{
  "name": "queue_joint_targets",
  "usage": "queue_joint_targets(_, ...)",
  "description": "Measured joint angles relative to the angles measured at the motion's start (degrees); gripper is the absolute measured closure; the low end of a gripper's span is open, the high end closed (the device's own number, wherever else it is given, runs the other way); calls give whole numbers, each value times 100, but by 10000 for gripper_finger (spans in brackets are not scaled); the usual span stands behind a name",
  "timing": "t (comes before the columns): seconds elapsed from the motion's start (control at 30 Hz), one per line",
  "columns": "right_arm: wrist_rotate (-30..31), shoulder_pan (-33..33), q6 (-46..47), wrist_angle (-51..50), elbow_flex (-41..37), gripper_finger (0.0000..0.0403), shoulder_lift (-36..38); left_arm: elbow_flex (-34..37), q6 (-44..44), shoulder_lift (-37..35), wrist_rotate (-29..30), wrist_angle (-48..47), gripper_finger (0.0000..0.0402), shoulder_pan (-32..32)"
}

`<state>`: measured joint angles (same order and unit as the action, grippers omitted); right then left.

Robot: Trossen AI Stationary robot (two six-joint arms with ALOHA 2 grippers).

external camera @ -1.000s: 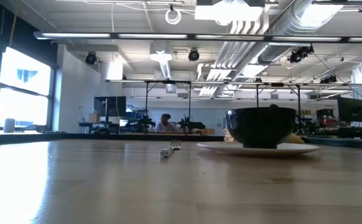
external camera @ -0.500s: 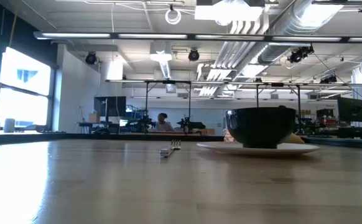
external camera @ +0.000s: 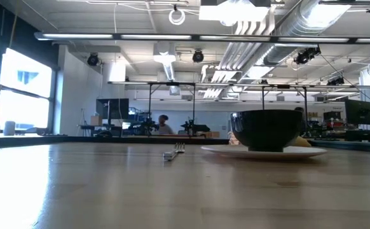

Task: Set table place
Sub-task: Put the spoon into the black bowl

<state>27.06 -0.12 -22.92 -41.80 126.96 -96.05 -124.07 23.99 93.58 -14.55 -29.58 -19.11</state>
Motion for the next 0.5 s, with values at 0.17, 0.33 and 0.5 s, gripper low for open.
queue_joint_targets(0.17, -41, -24, 69, 72, 0, 254, 0, 0, 26, 0, -2, 1, 397, 0)
queue_joint_targets(0.33, -61, -28, 305, 62, 0, 297, -2, 0, 55, 0, 1, 7, 395, 0)
queue_joint_targets(0.5, -80, -24, 383, 47, 0, 388, -4, 0, 131, 0, 1, 17, 398, 0)
